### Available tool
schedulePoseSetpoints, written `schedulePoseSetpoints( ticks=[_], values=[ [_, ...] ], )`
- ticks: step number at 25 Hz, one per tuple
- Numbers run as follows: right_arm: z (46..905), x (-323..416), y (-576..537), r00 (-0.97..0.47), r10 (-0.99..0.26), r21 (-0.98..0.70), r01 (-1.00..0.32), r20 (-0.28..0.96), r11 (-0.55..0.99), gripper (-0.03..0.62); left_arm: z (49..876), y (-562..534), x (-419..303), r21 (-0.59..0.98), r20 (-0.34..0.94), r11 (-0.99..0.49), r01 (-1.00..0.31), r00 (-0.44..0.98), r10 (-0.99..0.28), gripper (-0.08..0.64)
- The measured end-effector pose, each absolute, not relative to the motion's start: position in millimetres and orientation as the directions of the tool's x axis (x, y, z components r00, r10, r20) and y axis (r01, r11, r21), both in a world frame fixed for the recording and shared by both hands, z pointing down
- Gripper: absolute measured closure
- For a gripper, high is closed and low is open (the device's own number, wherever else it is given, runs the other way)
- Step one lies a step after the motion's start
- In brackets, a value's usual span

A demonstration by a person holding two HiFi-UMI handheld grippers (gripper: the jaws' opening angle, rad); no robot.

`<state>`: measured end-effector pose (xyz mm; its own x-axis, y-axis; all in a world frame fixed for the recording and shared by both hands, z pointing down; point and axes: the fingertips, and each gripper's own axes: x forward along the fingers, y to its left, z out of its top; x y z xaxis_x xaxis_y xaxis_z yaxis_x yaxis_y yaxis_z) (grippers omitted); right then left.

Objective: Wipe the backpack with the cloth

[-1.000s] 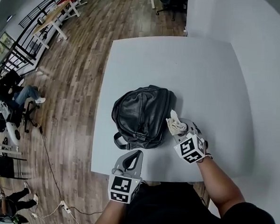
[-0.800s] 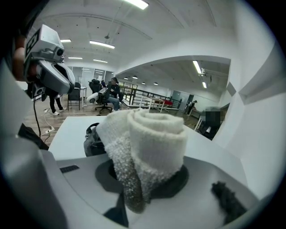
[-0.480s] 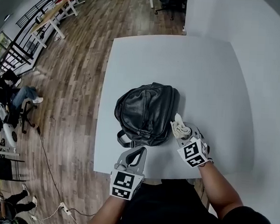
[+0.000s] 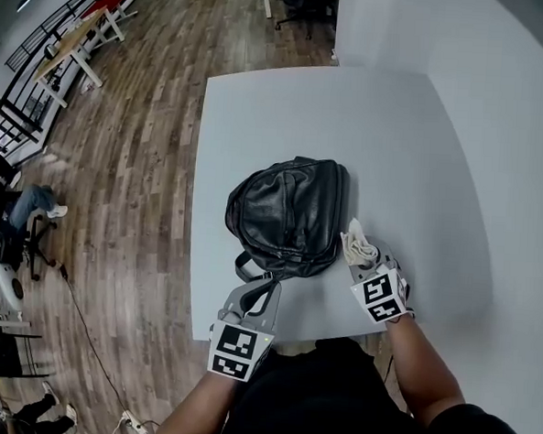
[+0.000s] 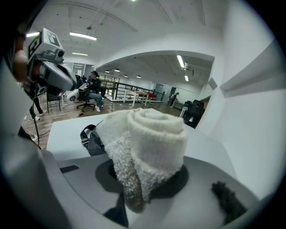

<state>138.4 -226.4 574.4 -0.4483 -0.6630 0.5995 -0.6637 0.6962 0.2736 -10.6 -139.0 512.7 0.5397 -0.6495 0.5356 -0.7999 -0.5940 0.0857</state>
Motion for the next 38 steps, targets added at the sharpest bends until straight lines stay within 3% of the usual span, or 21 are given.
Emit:
schedulePoseSetpoints(
  ticks=[29,38],
  values=[
    [561.6,99.4,-175.1,-0.250,-0.757,0.215,-0.863,0.604,0.457,0.503,507.3,-136.4,-81.8,0.118,0.472,-0.742,-0.660,0.694,-0.543,0.554],
    [541.5,100.8,-171.0,-0.248,-0.785,0.091,-0.929,0.568,0.359,0.503,507.7,-137.9,-108.2,0.130,0.462,-0.734,-0.667,0.696,-0.550,0.554]
  ],
)
